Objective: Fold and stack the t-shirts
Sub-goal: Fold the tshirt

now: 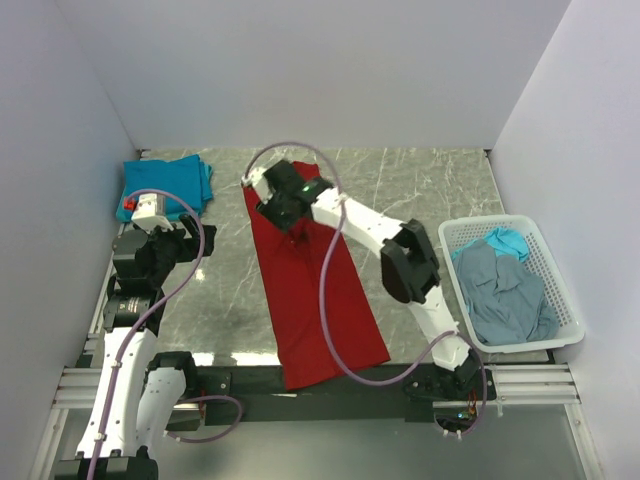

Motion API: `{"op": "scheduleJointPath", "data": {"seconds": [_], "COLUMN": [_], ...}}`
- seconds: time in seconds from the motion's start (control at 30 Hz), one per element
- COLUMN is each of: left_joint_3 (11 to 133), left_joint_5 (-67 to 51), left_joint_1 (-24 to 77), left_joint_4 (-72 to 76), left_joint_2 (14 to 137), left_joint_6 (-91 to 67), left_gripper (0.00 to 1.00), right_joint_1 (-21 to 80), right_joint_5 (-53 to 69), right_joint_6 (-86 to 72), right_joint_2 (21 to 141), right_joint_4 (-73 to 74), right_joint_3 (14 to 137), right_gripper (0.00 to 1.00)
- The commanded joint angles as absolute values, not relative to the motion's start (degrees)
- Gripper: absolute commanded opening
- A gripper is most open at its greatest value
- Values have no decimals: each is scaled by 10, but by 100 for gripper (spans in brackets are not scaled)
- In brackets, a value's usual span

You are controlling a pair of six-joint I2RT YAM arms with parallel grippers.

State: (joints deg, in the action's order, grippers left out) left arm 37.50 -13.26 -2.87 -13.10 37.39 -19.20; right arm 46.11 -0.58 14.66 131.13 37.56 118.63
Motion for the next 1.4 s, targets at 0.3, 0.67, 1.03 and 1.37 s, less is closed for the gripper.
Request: {"op": "scheduleJointPath", "data": {"seconds": [0.3,0.67,1.03,1.37], "left_joint_3": [378,370,380,381], "left_joint_5": [-214,-367,-372,-381], "left_joint_1": [-29,-28,-28,-28], "left_joint_4": [-91,-56,-62,-61], "left_joint_2": [406,473,507,511], "left_joint_6": [-189,-203,-196,-194], "left_gripper": [85,80,79,79], "right_joint_1": [291,255,240,212], "right_joint_5": [402,384,300,291], "right_joint_6": [115,-236,-309,-301], "right_joint_2": [1194,1386,1487,1472], "right_joint_4": [330,181,169,192], "right_joint_3": [1136,1268,1332,1277], "right_gripper": [36,17,18,18]}}
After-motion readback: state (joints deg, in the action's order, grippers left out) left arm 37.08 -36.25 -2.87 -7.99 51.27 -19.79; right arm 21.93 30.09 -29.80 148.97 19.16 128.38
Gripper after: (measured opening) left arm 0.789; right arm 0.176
